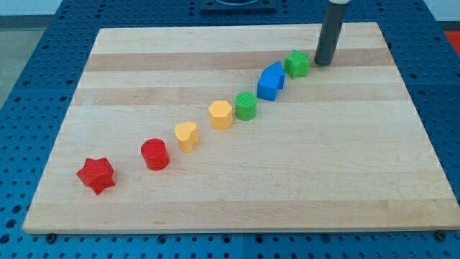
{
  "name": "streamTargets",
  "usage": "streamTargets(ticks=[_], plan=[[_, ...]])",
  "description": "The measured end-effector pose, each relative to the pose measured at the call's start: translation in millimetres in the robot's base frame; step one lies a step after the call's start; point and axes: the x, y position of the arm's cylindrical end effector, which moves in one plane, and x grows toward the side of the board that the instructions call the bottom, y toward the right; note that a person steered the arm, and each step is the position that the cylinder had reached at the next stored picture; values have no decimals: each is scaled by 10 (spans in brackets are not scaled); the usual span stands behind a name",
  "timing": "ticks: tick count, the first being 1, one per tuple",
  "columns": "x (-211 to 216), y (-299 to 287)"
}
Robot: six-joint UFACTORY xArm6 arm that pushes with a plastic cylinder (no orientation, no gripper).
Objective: Push the blue cube slightly to the top of the green circle
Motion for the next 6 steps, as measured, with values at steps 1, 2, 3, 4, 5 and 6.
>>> streamTargets(ticks=[1, 2, 3, 4, 5, 6], plan=[[207, -54], [413, -315], [744, -621], [770, -857], [698, -1054], [406, -1207]])
